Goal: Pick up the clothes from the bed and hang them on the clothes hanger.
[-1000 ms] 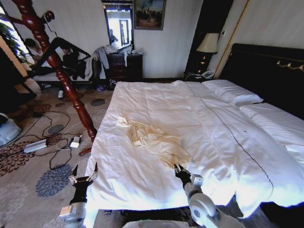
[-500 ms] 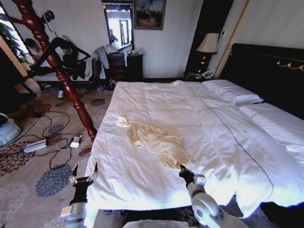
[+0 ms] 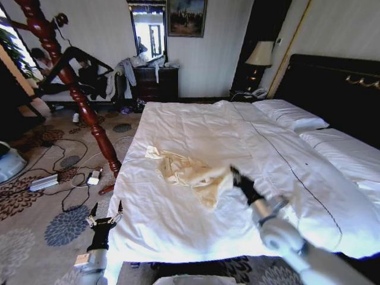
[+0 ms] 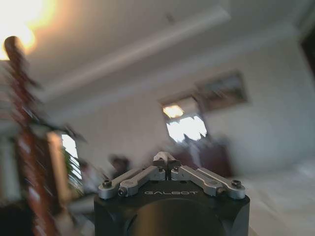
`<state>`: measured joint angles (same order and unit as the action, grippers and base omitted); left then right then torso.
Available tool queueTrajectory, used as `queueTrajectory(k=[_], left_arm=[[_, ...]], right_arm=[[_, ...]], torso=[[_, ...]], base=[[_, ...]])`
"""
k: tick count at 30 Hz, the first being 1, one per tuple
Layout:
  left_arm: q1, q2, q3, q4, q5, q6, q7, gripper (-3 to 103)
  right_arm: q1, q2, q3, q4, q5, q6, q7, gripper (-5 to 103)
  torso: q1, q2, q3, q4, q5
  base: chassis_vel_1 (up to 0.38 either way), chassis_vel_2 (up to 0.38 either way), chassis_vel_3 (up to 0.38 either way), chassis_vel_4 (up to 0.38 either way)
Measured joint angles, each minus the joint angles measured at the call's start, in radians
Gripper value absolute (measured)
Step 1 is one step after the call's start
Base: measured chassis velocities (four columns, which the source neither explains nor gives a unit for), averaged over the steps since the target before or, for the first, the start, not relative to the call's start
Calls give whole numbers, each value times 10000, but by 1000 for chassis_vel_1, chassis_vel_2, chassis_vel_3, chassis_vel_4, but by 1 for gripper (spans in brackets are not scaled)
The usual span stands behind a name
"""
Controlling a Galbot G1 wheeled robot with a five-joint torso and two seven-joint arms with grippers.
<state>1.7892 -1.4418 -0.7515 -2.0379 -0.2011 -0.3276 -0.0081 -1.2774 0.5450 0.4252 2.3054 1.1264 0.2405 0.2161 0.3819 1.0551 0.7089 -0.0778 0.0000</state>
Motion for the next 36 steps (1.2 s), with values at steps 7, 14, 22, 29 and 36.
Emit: queueTrajectory(k=[7,14,22,29,36], left_arm=[[-82,175,-83,-124,-183,51,13,100],[-257,404,-187,-216,-404,164,11,100],[-335,329,-57,-279,-381,176,12,100],[-418,335,-52,-226,-388,175,12,100],[-698,252,104,237,-289,195,17,100]], right_arm=[[2133,-1021,230,613,1791,582,-1463,0],[4506,-1970,430,416,3062,743,-1867,0],[8782,-1979,-468,-1096,4816,-21,-1768,0],[8119,-1984,-494,-1250,3603,-238,-1850,0],[5263,-777,-1323,-2485,-411,-128,-2998,0]], torso=[[0,0,0,0,0],[1,0,0,-3,0],[1,0,0,0,-1],[0,1,-1,-2,-2],[0,1,-1,-5,0]], base=[[0,0,0,0],[0,0,0,0],[0,0,0,0],[0,0,0,0],[0,0,0,0]])
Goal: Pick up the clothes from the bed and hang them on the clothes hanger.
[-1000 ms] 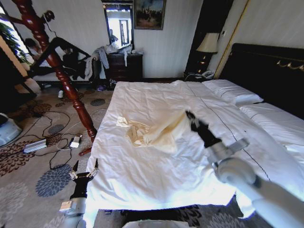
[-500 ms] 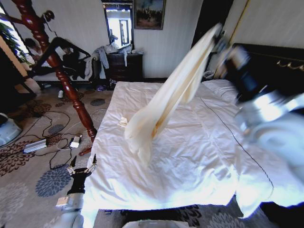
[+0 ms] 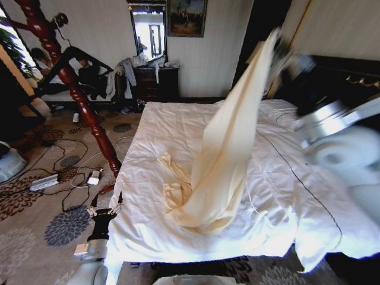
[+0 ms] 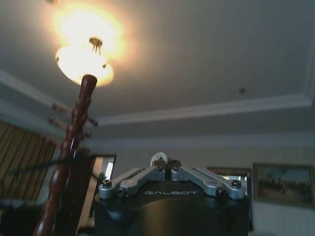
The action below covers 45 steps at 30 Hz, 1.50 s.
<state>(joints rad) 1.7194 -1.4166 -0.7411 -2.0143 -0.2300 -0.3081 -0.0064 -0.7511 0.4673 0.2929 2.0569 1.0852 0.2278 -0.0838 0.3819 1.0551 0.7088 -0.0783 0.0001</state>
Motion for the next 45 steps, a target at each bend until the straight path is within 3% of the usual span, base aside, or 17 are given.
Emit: queueTrajectory(k=[5,10,11,15,17,22,24,25,26,29,31,33,36,37,41,43,45], left_arm=[[-46,-119,-16,95,3,64,-1,100],[-65,-196,-161,126,-24,105,-4,100],[-65,-196,-161,126,-24,105,-4,100],[207,-202,-283,24,-82,105,-28,100],[258,-213,-288,-15,-82,105,-28,100],[336,-300,-316,-174,-83,104,-42,100],[388,-326,-319,-235,-84,105,-69,100],[410,-328,-319,-249,-86,105,-86,100],[410,-328,-319,-249,-86,105,-86,100],[442,-324,-313,-274,-94,93,-105,100],[448,-318,-314,-274,-110,88,-111,100],[440,-307,-313,-234,-122,72,-123,100],[398,-323,-297,-172,-120,46,-131,100],[387,-339,-281,-159,-110,39,-131,100],[397,-343,-230,-128,-28,2,-134,100],[396,-330,-225,-116,-15,-3,-133,100],[387,-309,-213,-103,-5,-9,-134,100]], right_arm=[[256,967,-1442,-689,-891,142,-487,0],[1517,3176,-3862,-2201,-1425,504,-756,0],[1517,3176,-3862,-2201,-1425,504,-756,0],[2524,4874,-5637,-4319,-1600,755,-796,0],[2719,5277,-5976,-4828,-1596,778,-709,0],[3263,7144,-7063,-6362,-1895,702,257,0],[3422,7974,-7475,-6796,-2403,-139,1751,0],[3446,8192,-7615,-6752,-2227,-960,2704,6],[3446,8192,-7615,-6752,-2227,-960,2704,6],[3445,8376,-7646,-5617,-25,-2943,4945,22],[3446,8336,-7580,-5142,677,-3370,5344,22],[3525,8113,-7499,-4294,1611,-4198,5919,33],[3565,7733,-7496,-3857,1660,-4917,6249,44],[3536,7517,-7508,-3784,1421,-5118,6324,44],[3076,6067,-7431,-3363,161,-6554,7386,65],[2919,5737,-7307,-3146,199,-6786,7666,65],[2461,5135,-6817,-2480,747,-6873,8070,76]], torso=[[-1,0,0,2,-2],[0,0,1,6,-3],[0,0,1,6,-3],[0,0,2,5,-6],[0,0,2,4,-4],[1,0,1,6,-4],[1,0,1,16,-5],[0,0,2,10,-6],[0,0,2,10,-6],[1,0,1,-2,-3],[0,0,1,3,-2],[-1,1,-2,5,-3],[-2,1,-2,4,-2],[-1,0,-1,4,-2],[-1,0,0,-3,2],[-1,0,0,-3,3],[0,0,0,2,4]], base=[[0,0,0,0],[0,0,0,0],[0,0,0,0],[0,0,0,0],[0,0,0,0],[0,0,0,0],[0,0,0,0],[0,0,0,0],[0,0,0,0],[0,0,0,0],[0,0,0,0],[0,0,0,0],[0,0,0,0],[0,0,0,0],[0,0,0,0],[0,0,0,0],[0,0,0,0]])
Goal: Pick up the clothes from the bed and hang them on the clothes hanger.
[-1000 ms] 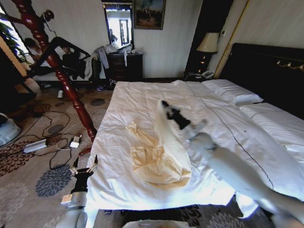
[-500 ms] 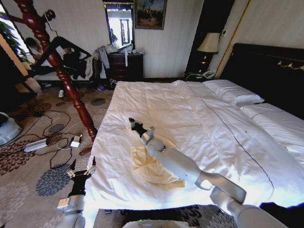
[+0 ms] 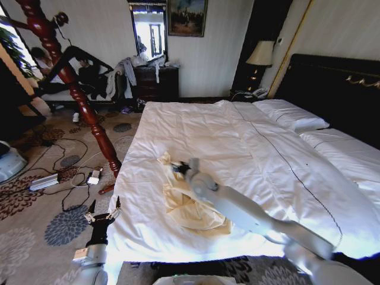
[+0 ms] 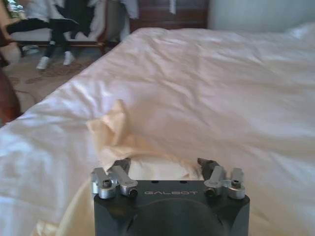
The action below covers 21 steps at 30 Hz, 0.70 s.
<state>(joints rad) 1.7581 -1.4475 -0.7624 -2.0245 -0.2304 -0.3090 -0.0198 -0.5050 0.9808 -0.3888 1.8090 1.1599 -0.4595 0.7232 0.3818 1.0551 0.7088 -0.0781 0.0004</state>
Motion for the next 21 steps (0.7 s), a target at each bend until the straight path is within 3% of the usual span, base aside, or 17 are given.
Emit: queueTrajectory(k=[5,8,12,15,16,17,18,19,20,21], left_arm=[[-5,29,74,31,76,-4,1,100],[-9,32,124,43,120,-7,6,100],[-12,30,191,45,209,-7,5,100],[-12,-15,273,-16,339,-8,9,100],[-12,-15,273,-16,339,-8,9,100],[9,-28,288,-42,383,-10,3,100],[41,-46,300,-69,418,-26,17,100],[87,-68,300,-106,437,-44,17,100],[142,-86,299,-143,447,-73,24,100],[142,-86,299,-143,447,-73,24,100]], right_arm=[[-1218,-1094,1375,1370,913,496,-94,92],[-2103,-1751,2192,2095,751,734,-537,99],[-3242,-2455,2927,2628,-102,815,-817,100],[-4266,-3166,3477,2569,-3012,760,-1373,100],[-4266,-3166,3477,2569,-3012,760,-1373,100],[-4409,-3262,3645,2418,-3487,1218,-2062,100],[-4477,-3271,3753,2432,-2931,1768,-2627,100],[-4452,-3149,3810,2758,-1706,2156,-2573,100],[-4259,-2799,3990,3359,-253,2294,-1716,100],[-4259,-2799,3990,3359,-253,2294,-1716,100]], torso=[[-1,1,-1,0,-2],[-1,1,-1,0,-2],[-1,1,-1,-3,-1],[-1,1,0,0,0],[-1,1,0,0,0],[-1,1,0,-3,-5],[-1,0,0,-4,-5],[-1,0,1,-4,1],[0,0,0,3,4],[0,0,0,3,4]], base=[[0,0,0,0],[0,0,0,0],[0,0,0,0],[0,0,0,0],[0,0,0,0],[0,0,0,0],[0,0,0,0],[0,0,0,0],[0,0,0,0],[0,0,0,0]])
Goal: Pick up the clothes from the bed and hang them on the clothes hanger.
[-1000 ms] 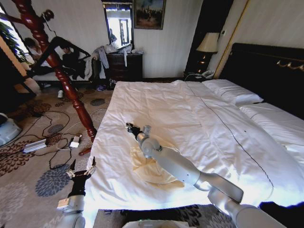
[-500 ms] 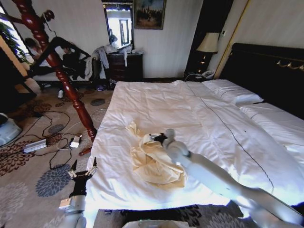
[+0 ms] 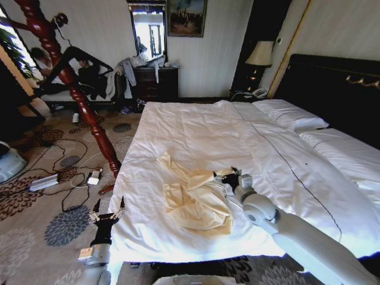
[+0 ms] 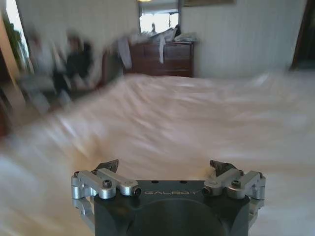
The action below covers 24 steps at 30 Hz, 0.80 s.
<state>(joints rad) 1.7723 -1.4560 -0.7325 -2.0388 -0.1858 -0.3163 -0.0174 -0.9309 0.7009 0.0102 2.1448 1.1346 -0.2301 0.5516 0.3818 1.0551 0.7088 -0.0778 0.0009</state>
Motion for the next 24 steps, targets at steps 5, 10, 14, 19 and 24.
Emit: queueTrajectory(k=[5,10,14,19,24], left_arm=[[102,-2,-89,-8,2,-124,0,100],[178,-82,-98,-74,8,-153,7,100],[224,-112,-98,-79,47,-187,4,100],[245,-128,-87,-151,82,-193,16,100],[314,-76,-137,-172,81,-191,12,100]], right_arm=[[221,458,406,429,1592,-488,498,100],[110,746,865,439,2691,276,366,100],[-3,1144,669,376,1888,835,958,100],[-555,995,848,-1673,-930,3004,-2222,100],[-638,952,1050,-2049,-3063,3986,-3532,100]], torso=[[-2,2,-1,-4,-14],[3,0,2,-6,-11],[0,2,-1,8,-12],[2,-1,1,-12,-4],[0,1,0,6,-18]], base=[[0,0,0,0],[0,0,0,0],[0,0,0,0],[0,0,0,0],[0,0,0,0]])
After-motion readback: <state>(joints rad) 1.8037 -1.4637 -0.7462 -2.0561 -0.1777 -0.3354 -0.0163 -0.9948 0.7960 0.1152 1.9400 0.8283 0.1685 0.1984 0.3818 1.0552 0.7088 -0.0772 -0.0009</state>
